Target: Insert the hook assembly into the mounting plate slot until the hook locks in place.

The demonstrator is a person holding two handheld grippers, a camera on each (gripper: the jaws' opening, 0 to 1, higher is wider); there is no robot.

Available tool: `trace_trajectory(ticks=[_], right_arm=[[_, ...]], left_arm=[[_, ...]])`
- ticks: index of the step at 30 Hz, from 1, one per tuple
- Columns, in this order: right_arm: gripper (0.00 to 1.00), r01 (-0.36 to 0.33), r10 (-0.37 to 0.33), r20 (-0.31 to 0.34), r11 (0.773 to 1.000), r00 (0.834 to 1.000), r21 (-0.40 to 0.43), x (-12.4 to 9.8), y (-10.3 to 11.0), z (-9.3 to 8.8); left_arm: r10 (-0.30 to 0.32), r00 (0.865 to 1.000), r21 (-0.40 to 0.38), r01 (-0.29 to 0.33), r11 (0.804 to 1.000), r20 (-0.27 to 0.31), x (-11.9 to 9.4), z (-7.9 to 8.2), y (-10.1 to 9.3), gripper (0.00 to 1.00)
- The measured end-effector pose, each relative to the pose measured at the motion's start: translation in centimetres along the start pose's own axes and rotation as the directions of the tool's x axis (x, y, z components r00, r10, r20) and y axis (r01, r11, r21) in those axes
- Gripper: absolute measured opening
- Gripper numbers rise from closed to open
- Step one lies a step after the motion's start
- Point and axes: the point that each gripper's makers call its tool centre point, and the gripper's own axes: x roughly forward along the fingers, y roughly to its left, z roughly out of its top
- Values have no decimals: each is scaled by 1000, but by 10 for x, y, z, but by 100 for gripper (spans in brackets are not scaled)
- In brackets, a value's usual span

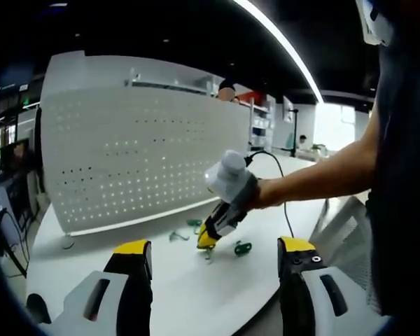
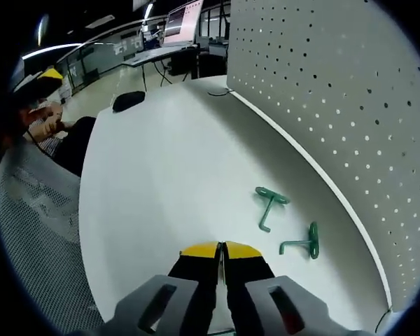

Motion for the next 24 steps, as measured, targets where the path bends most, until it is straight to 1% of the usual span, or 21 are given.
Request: trace_trajectory(ticks=[14, 21, 24], right_arm=[[1, 10, -11, 31, 999, 999, 38, -14, -4, 0], [1, 10, -18, 85, 996, 996, 94, -28, -4, 5], [0, 13, -23, 86, 994, 996, 109, -28, -5, 3]], left_arm=[[-5, 1000, 0, 5, 1000, -8, 0, -1, -1, 75], [-12, 1000, 0, 12, 1000, -13, 1, -1, -2, 74], [-17, 1000, 1, 17, 1000, -18, 1, -2, -4, 74]])
